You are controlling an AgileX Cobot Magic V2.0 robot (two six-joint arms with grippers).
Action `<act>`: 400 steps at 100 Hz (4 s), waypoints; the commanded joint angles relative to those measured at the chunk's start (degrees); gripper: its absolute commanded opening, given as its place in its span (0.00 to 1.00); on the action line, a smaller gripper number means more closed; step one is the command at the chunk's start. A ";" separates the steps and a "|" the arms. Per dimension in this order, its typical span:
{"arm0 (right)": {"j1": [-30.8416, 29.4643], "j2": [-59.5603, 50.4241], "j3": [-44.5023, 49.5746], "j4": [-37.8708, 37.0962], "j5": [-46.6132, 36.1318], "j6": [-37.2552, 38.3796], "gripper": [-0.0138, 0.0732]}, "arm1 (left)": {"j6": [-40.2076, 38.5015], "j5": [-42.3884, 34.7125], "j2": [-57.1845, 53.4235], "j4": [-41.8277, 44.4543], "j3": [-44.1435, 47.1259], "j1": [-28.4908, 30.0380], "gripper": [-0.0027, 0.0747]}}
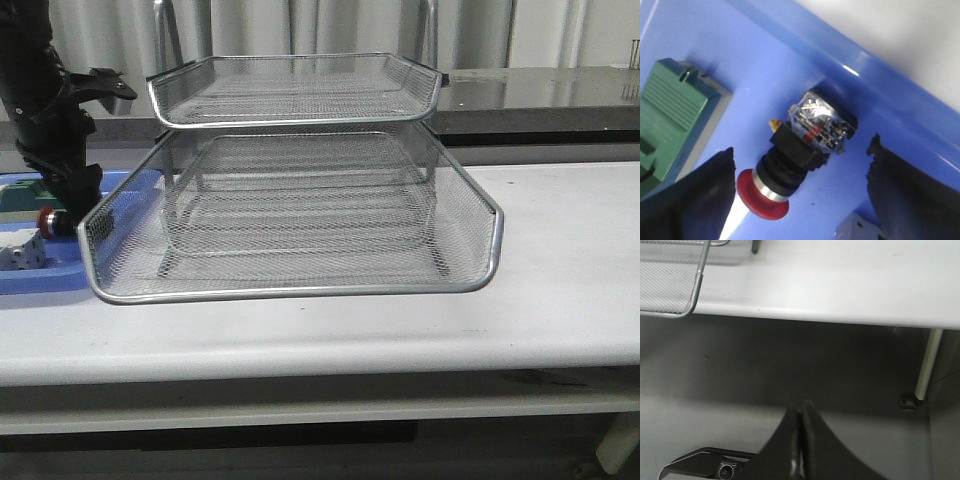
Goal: Place button on rack with both arms
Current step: 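Lower the left gripper and grasp the red push button's contact block, then lift the red push button and carry it over the pulled-out tray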
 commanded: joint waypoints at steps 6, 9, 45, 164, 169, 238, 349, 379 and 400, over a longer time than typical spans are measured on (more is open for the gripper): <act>-0.17 0.22 -1.37 -0.46 -3.09 -0.05 0.08 | -0.09 -1.86 -2.95 0.25 -2.02 0.12 0.72; -0.17 0.22 -1.37 -0.46 -3.09 -0.05 0.08 | -0.09 -2.01 -2.85 0.25 -2.02 0.12 0.72; -0.17 0.22 -1.37 -0.46 -3.09 -0.05 0.08 | 0.02 -3.67 -1.42 0.63 -2.11 0.12 0.72; -0.17 0.22 -1.37 -0.46 -3.09 -0.05 0.08 | 0.02 -2.22 1.63 1.11 -5.33 0.12 0.18; -0.17 0.22 -1.37 -0.46 -3.09 -0.05 0.08 | 0.02 -0.93 1.63 1.11 -6.71 0.12 0.16; -0.17 0.22 -1.37 -0.46 -3.09 -0.05 0.08 | -2.39 13.62 -1.01 0.10 -18.58 0.12 0.15; -0.17 0.22 -1.37 -0.46 -3.09 -0.05 0.08 | -7.91 13.62 -37.33 -3.67 9.13 -3.25 0.15; -0.17 0.22 -1.37 -0.46 -3.09 -0.05 0.08 | -8.07 13.62 -41.33 -5.36 12.22 -12.35 0.15; -0.17 0.22 -1.37 -0.46 -3.09 -0.05 0.08 | -8.07 13.62 -41.23 -6.16 13.20 -20.73 0.15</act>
